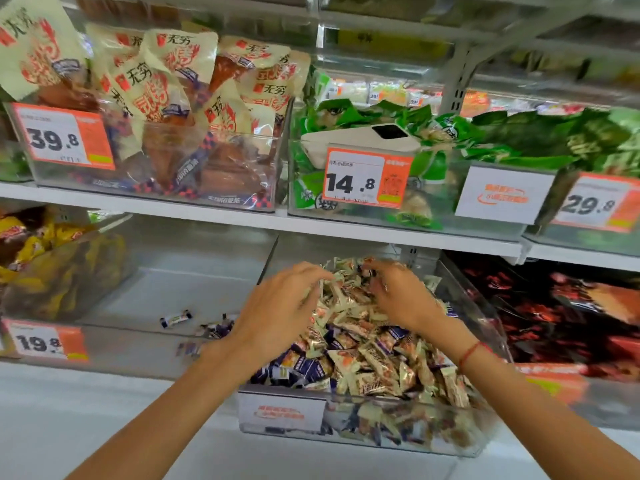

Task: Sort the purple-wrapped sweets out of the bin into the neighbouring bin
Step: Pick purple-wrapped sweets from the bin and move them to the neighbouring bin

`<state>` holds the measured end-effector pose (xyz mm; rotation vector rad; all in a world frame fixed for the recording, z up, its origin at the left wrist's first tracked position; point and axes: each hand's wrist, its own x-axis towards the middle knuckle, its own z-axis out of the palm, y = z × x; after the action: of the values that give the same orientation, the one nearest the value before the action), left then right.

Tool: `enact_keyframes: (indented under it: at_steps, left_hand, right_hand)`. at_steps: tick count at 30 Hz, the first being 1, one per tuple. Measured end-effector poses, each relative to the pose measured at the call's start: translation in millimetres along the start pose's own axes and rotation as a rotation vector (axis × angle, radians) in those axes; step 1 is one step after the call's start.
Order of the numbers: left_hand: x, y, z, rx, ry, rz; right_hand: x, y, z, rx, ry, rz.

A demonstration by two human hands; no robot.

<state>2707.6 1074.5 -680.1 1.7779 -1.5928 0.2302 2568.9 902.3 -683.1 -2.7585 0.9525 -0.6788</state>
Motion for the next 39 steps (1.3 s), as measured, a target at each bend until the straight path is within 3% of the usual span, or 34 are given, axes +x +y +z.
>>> enact_keyframes:
  at_steps: [4,7,10,13,17,19,22,26,28,30,36,39]
  left_hand:
    - [16.7,1.0,39.6,0.186,-0.293,0.061]
    - [20.8,-15.0,47.5,0.317,-0.368,0.054]
    - [19.2,-29.2,44.0,0.366,-0.313,0.026]
    - [17.9,-32.2,41.4,0.350,-0.328,-0.002]
    - [16.9,-18.1,39.7,0.293,-0.231,-0.016]
    - [17.6,-6.0,41.1,0.251,-0.154,-0.003]
    - [31.8,12.5,50.3,0.193,-0.115,0.040]
    - [53.8,26.5,68.2,0.091,-0.279,0.026]
    - [50.8,24.4,77.3,0.187,-0.326,0.056]
    - [39.6,17.8,82.5,0.249,-0.266,0.089]
    - [33.6,14.6,78.2,0.289,-0.035,0.009]
    - [43.2,22.0,78.6,0.177,-0.011,0.003]
  right_hand:
    - [38.8,12.5,15.5,-0.147,-0.342,0.080]
    - [51.5,12.2,13.8,-0.174,-0.517,0.128]
    - [42.5,11.4,5.6,-0.135,-0.429,0.044]
    - [16.0,11.7,5.4,-0.128,-0.185,-0.049]
    - [-14.2,8.0,-0.7,0.167,0.032,-0.099]
    - [-27.5,10.1,-7.3,0.293,0.022,-0.118]
    - [-45.5,18.4,-16.8,0.282,0.008,-0.083]
    - [-61.9,32.5,-22.0,0.106,0.063,-0.015]
    - [-71.5,39.6,-20.3,0.051,0.109,0.022]
    - [-80.9,46.8,-19.4,0.054,0.085,0.037]
    - [-85.3,61.2,-35.7,0.074,-0.206,-0.013]
    - [-84.1,63.0,-42.2,0.062,-0.165,-0.006]
